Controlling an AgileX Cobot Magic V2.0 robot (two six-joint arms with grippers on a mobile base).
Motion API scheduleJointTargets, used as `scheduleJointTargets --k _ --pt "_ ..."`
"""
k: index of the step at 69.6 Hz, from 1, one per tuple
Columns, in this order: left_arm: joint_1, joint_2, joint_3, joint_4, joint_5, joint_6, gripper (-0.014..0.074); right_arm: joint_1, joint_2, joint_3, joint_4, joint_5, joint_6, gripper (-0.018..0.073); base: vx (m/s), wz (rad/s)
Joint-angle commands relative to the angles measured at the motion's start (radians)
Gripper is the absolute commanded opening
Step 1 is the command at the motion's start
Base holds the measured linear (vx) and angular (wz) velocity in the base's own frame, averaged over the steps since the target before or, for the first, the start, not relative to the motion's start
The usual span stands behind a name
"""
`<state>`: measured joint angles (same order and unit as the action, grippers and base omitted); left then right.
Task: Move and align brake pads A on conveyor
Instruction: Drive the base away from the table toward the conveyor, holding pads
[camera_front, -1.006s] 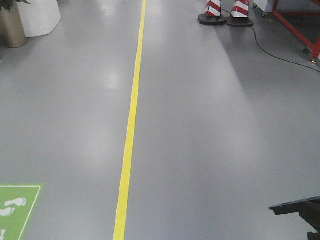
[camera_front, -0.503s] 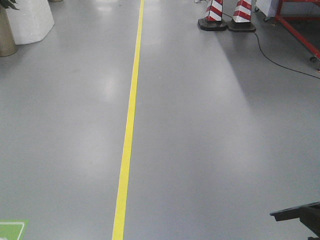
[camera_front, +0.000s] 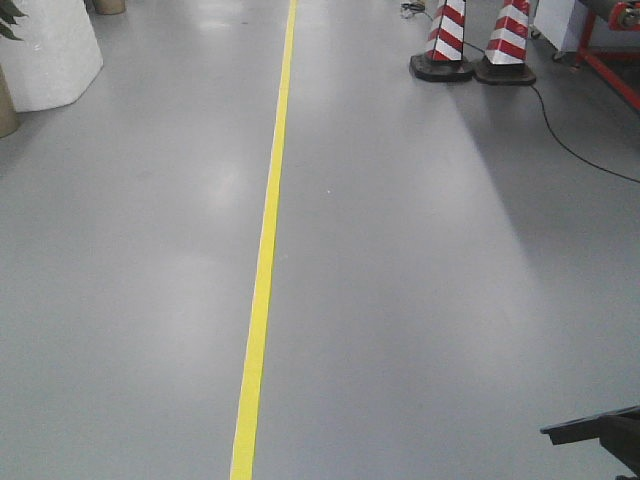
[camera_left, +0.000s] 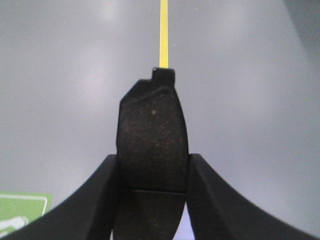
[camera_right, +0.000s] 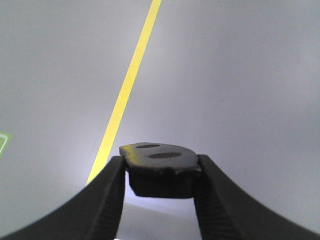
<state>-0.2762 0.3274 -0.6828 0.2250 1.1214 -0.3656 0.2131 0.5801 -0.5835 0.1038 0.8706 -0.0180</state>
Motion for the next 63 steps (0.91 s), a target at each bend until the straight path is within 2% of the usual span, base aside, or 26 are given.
scheduleJointTargets --k 1,63 --pt "0.001 0.013 -0.026 0.016 -0.078 -0.008 -0.0006 -0.002 0.002 -0.029 -0.001 -0.07 -0.011 -0.0012 0.66 0.05" --pt "0.001 0.013 -0.026 0.016 -0.078 -0.008 -0.0006 -0.002 0.002 -0.029 -0.001 -0.07 -0.011 -0.0012 0.68 -0.04"
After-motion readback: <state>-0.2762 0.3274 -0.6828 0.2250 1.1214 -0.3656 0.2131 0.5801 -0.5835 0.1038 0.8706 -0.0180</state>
